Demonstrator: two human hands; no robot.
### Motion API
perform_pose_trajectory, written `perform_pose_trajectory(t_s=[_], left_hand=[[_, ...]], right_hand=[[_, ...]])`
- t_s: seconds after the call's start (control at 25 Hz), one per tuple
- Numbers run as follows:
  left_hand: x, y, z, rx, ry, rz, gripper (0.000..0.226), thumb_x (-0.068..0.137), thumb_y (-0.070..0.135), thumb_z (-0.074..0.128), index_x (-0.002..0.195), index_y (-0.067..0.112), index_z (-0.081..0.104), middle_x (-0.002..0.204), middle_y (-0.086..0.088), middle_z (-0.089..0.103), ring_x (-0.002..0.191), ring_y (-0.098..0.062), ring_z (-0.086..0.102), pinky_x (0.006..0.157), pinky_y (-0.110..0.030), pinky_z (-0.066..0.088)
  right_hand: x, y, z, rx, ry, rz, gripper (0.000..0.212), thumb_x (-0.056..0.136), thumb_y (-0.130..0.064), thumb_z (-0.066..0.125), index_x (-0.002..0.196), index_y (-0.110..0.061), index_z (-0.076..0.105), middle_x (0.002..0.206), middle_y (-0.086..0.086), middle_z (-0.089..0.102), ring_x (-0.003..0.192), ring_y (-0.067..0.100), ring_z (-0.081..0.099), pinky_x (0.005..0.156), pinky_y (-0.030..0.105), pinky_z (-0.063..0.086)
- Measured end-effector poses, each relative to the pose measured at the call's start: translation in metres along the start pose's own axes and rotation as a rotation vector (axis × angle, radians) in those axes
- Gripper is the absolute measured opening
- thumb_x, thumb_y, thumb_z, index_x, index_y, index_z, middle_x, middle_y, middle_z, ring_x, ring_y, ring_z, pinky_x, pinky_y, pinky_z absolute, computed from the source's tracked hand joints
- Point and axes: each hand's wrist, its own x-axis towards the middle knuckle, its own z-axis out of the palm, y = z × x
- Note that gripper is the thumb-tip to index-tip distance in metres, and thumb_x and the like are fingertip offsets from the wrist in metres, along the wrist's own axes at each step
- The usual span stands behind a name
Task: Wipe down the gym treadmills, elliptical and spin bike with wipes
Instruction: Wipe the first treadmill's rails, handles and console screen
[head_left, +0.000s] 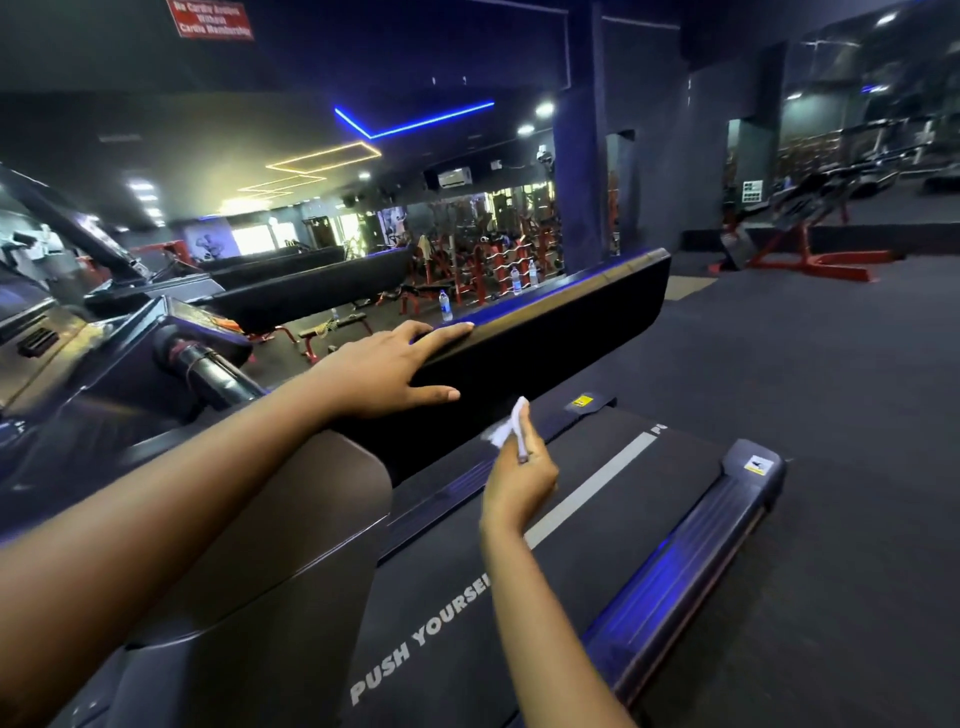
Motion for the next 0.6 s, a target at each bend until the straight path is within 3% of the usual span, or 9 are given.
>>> perform_pose_trajectory(t_s=[0.12, 0.24, 0.44, 0.52, 0.6], left_hand=[[0.0, -0.001, 0.001, -0.015, 0.005, -0.012, 0.078, 0.087, 0.065, 0.042, 0.147, 0.048, -0.004, 0.153, -0.002, 0.023, 0.132, -0.026, 0.04, 0.1, -0.043, 0.043], [-0.002, 0.0, 0.001, -0.034, 0.011, -0.004, 0.078, 0.087, 0.064, 0.043, 0.146, 0.049, -0.005, 0.153, -0.001, 0.023, 0.132, -0.025, 0.039, 0.102, -0.044, 0.041], [0.004, 0.008, -0.004, -0.043, -0.03, -0.047, 0.08, 0.086, 0.066, 0.041, 0.145, 0.05, -0.011, 0.157, 0.0, 0.016, 0.136, -0.024, 0.035, 0.104, -0.044, 0.041], [0.019, 0.017, -0.009, -0.048, -0.016, -0.043, 0.08, 0.086, 0.065, 0.04, 0.144, 0.05, -0.013, 0.156, -0.002, 0.017, 0.138, -0.025, 0.032, 0.106, -0.044, 0.038], [0.042, 0.027, -0.013, -0.054, -0.002, -0.033, 0.08, 0.087, 0.064, 0.041, 0.145, 0.049, -0.011, 0.156, -0.003, 0.018, 0.139, -0.026, 0.031, 0.108, -0.043, 0.036]], right_hand=[[-0.043, 0.007, 0.001, 0.063, -0.088, -0.033, 0.04, 0.088, 0.008, 0.054, 0.11, -0.024, 0.063, 0.108, -0.016, 0.066, 0.097, -0.011, 0.059, 0.078, 0.006, 0.042], [-0.053, 0.01, -0.014, 0.059, -0.182, 0.034, 0.046, 0.086, 0.011, 0.055, 0.106, -0.03, 0.064, 0.105, -0.014, 0.067, 0.086, -0.014, 0.057, 0.079, 0.007, 0.043], [0.061, -0.009, -0.032, -0.028, 0.033, 0.052, 0.035, 0.09, 0.002, 0.05, 0.113, -0.018, 0.067, 0.105, -0.01, 0.069, 0.077, -0.004, 0.054, 0.061, 0.004, 0.039], [0.103, -0.02, -0.025, -0.027, 0.036, 0.049, 0.036, 0.091, 0.004, 0.049, 0.118, -0.013, 0.065, 0.112, -0.002, 0.066, 0.085, 0.0, 0.056, 0.059, 0.0, 0.038], [0.119, -0.021, -0.013, -0.032, 0.022, 0.047, 0.033, 0.091, 0.001, 0.051, 0.117, -0.013, 0.066, 0.107, -0.003, 0.067, 0.094, 0.0, 0.059, 0.064, 0.005, 0.044]])
